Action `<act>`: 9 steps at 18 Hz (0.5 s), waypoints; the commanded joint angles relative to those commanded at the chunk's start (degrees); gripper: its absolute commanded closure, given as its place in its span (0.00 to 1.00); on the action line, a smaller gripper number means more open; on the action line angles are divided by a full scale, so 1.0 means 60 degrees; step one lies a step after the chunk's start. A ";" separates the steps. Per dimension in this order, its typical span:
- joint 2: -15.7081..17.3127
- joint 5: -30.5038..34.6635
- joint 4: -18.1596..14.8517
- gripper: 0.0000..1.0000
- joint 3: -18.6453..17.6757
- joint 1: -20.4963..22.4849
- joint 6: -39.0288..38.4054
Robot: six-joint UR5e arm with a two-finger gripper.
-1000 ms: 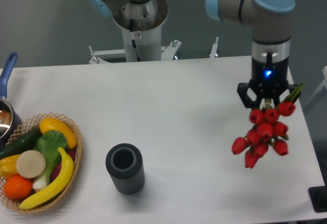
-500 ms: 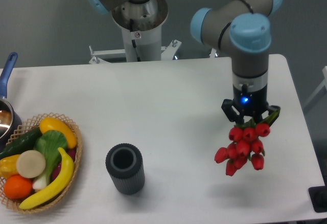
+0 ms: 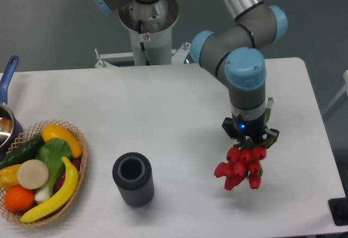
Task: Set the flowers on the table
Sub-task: 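Lift the red tulips and carry them toward the open table area, then lower the tulips onto the table and open the gripper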
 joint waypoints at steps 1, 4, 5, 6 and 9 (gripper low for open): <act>-0.0073 0.0000 0.0015 0.56 0.0014 -0.0058 0.0000; -0.0147 0.0000 0.0000 0.51 0.0000 -0.0117 0.0000; -0.0162 0.0000 0.0015 0.30 0.0000 -0.0117 0.0015; -0.0162 0.0000 0.0044 0.20 0.0000 -0.0117 0.0015; -0.0162 -0.0029 0.0073 0.17 0.0058 -0.0117 0.0015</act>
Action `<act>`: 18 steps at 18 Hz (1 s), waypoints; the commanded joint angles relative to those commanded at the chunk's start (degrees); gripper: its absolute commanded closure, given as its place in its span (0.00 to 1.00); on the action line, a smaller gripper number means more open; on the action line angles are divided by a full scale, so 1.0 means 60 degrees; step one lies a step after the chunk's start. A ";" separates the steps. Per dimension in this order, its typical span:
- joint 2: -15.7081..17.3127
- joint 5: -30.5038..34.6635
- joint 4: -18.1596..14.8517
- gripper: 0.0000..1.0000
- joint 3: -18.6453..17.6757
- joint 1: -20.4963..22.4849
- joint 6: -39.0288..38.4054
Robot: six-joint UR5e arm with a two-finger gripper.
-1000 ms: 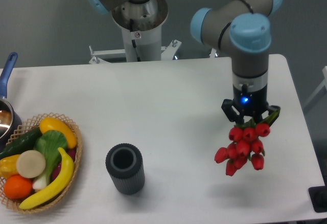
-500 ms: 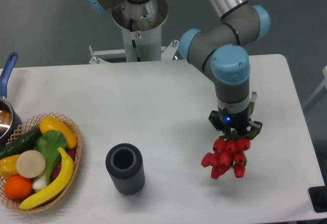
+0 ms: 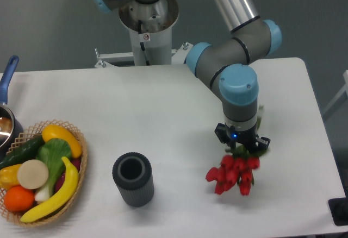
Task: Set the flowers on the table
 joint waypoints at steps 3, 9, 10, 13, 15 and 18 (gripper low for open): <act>0.0073 0.0000 0.0015 0.07 0.0073 0.0015 0.0015; 0.0834 -0.0059 0.0029 0.00 0.0132 0.0306 0.0001; 0.1009 -0.0073 0.0029 0.00 0.0117 0.0424 -0.0014; 0.1493 -0.0103 0.0000 0.00 0.0132 0.0863 0.0058; 0.1713 -0.0117 0.0000 0.00 0.0132 0.1024 0.0102; 0.1962 -0.0234 -0.0117 0.00 0.0132 0.1259 0.0904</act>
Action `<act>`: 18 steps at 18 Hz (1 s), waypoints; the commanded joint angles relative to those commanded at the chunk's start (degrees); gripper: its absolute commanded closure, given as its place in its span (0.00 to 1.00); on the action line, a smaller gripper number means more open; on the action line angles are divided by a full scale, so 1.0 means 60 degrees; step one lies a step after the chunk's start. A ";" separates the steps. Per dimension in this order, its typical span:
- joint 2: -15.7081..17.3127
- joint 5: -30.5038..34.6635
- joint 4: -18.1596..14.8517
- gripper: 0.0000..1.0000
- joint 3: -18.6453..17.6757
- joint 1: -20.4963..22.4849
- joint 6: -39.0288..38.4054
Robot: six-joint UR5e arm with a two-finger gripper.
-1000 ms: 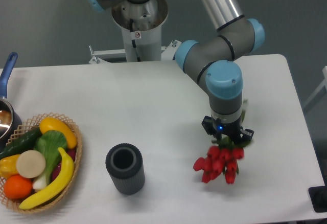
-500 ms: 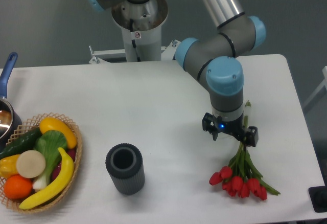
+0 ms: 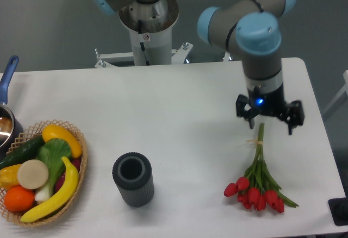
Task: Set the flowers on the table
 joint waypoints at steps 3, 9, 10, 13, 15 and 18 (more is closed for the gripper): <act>0.0467 -0.0540 -0.0335 0.00 -0.0058 0.0525 0.1172; 0.1172 -0.1156 -0.1582 0.00 -0.0117 0.1376 0.2741; 0.1303 -0.1332 -0.1655 0.00 -0.0146 0.1537 0.2961; 0.1713 -0.1874 -0.2181 0.00 -0.0336 0.2225 0.4218; 0.1948 -0.2400 -0.2504 0.00 -0.0395 0.2781 0.4938; 0.2139 -0.2857 -0.2901 0.00 -0.0396 0.3296 0.5481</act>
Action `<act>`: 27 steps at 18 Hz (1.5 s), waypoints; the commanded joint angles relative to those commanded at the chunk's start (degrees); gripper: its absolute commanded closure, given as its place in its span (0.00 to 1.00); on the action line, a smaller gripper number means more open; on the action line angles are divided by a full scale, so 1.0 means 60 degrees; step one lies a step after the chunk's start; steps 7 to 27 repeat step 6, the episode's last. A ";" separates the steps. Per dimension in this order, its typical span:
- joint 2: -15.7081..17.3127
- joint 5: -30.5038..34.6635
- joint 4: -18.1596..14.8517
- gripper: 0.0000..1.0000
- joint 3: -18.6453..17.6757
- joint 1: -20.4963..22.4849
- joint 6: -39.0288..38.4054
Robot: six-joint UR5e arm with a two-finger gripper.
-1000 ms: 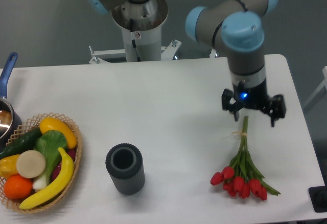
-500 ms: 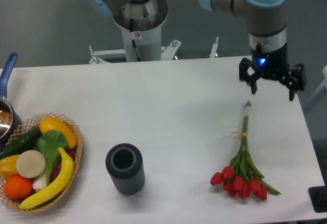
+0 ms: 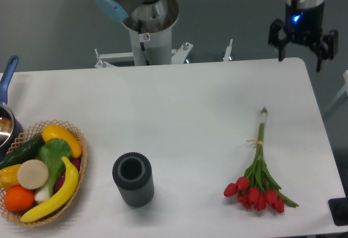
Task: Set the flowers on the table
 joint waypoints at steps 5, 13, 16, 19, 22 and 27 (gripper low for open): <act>0.0030 -0.0030 0.0000 0.00 0.0000 0.0045 0.0016; 0.0030 -0.0030 0.0000 0.00 0.0015 0.0045 0.0016; 0.0030 -0.0030 0.0000 0.00 0.0015 0.0045 0.0016; 0.0030 -0.0030 0.0000 0.00 0.0015 0.0045 0.0016; 0.0030 -0.0030 0.0000 0.00 0.0015 0.0045 0.0016; 0.0030 -0.0030 0.0000 0.00 0.0015 0.0045 0.0016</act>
